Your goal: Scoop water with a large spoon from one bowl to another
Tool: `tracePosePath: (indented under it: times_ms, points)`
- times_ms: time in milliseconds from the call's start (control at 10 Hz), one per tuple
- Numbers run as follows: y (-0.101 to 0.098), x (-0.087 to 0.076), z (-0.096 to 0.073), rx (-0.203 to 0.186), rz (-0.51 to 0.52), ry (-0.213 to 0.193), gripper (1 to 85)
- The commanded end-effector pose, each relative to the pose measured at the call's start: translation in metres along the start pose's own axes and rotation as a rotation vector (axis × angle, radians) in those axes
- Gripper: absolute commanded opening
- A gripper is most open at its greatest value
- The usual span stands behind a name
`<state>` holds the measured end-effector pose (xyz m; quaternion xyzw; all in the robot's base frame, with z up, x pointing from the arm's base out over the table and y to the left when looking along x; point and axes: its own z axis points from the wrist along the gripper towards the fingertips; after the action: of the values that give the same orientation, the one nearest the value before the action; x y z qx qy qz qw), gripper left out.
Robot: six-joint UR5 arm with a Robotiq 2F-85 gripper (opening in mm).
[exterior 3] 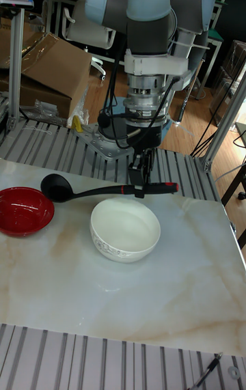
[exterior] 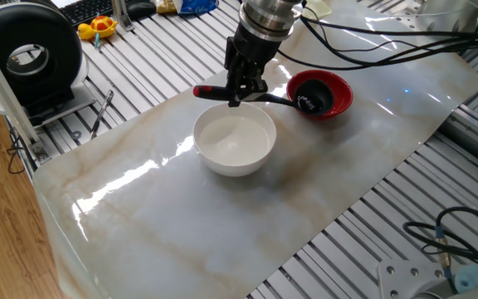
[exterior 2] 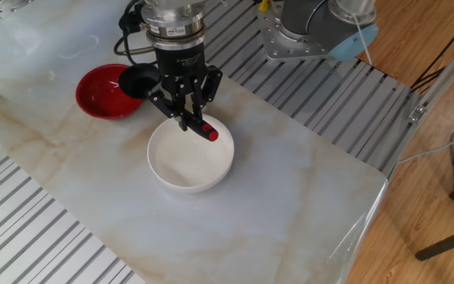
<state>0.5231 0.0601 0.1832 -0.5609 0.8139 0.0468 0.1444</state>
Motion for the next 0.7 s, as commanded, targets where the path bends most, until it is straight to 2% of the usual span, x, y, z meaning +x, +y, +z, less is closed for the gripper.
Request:
tracePosePath:
  times_ms: [0,200,600]
  points:
    - [-0.002,-0.004,-0.002,0.009,0.018,-0.02,1.3]
    - [0.0,-0.011,-0.002,0.001,0.023,-0.047,1.3]
    - [-0.008,0.004,-0.001,0.006,-0.01,-0.028,1.3]
